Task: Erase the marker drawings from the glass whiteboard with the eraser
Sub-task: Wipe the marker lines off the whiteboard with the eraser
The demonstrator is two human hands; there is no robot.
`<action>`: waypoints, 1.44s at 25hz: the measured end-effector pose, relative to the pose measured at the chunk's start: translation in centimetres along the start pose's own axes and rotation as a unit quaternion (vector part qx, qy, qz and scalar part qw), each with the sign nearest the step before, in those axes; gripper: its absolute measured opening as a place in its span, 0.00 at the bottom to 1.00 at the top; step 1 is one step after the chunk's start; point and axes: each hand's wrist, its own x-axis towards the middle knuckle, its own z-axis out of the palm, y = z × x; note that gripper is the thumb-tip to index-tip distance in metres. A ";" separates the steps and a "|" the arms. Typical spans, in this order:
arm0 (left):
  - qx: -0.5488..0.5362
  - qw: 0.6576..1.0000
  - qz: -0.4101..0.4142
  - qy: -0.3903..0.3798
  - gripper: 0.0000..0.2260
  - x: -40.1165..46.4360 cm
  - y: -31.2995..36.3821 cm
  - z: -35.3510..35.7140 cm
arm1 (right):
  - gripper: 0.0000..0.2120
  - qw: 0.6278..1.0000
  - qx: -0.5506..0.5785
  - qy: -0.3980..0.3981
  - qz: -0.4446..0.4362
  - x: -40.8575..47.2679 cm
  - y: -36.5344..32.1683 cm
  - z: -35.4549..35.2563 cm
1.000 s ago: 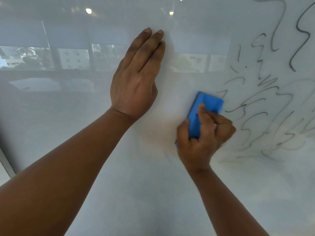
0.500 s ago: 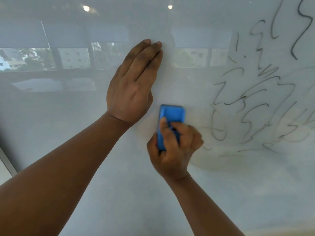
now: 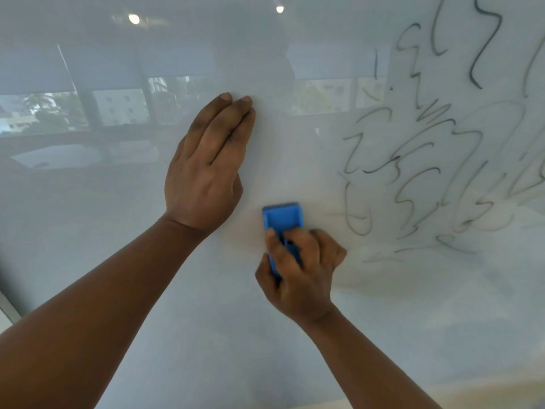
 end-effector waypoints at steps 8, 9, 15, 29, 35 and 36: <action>0.007 1.000 -0.019 -0.009 0.21 -0.2 0.5 0.2 | 0.17 0.987 -0.019 0.066 0.144 1.1 4.5 -1.5; 0.009 1.000 -0.021 -0.013 0.21 -0.2 0.5 0.2 | 0.18 0.991 -0.013 0.059 0.123 1.1 3.8 -1.1; 0.009 0.999 -0.033 -0.036 0.24 0.1 2.1 0.3 | 0.19 0.988 -0.031 0.031 0.150 -4.0 6.3 -4.3; 0.018 0.997 -0.034 -0.061 0.28 2.2 3.3 1.1 | 0.24 0.978 -0.032 0.090 0.185 11.0 5.3 -1.9; -0.027 0.998 -0.035 -0.055 0.25 6.6 4.0 1.8 | 0.20 0.975 -0.030 0.090 0.199 9.9 7.8 -3.8; -0.032 0.997 -0.031 -0.056 0.25 7.7 3.9 2.0 | 0.21 0.971 -0.024 0.095 0.216 11.5 7.5 -3.3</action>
